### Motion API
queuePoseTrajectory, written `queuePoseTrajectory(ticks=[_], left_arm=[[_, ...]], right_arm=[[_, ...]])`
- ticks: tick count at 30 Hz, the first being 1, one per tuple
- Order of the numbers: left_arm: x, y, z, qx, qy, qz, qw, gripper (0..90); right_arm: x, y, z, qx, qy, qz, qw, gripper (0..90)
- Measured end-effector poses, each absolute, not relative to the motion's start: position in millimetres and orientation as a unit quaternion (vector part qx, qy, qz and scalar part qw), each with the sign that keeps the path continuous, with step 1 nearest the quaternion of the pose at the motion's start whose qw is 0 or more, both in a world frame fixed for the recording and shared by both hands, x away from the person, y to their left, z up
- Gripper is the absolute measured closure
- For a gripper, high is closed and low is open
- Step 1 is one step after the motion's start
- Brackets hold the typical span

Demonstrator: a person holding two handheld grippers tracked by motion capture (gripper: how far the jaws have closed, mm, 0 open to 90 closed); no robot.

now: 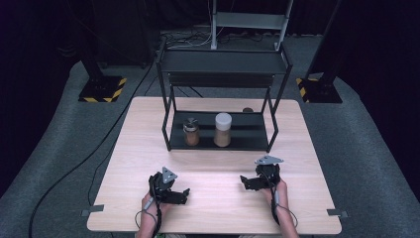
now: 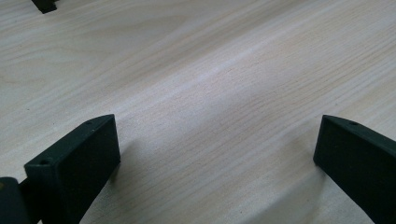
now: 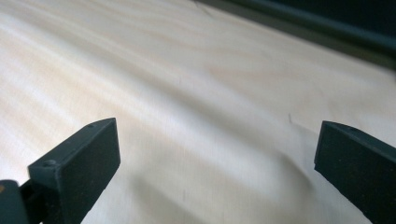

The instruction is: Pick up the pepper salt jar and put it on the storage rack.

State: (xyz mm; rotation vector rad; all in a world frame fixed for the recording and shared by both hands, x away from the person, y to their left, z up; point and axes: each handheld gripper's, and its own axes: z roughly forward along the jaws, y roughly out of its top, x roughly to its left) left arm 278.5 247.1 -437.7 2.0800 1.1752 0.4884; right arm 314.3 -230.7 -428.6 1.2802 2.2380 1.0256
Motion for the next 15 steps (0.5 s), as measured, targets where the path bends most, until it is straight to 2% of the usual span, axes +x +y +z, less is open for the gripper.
queuePoseTrajectory(ticks=[9,15], left_arm=[[278,247,-438,0.801,0.452,0.188,0.344,0.0],[278,247,-438,0.801,0.453,0.188,0.344,0.0]], right_arm=[[274,-254,-436,0.471,0.772,0.380,0.193,0.0],[273,-256,-438,0.481,0.765,0.384,0.190,0.0]])
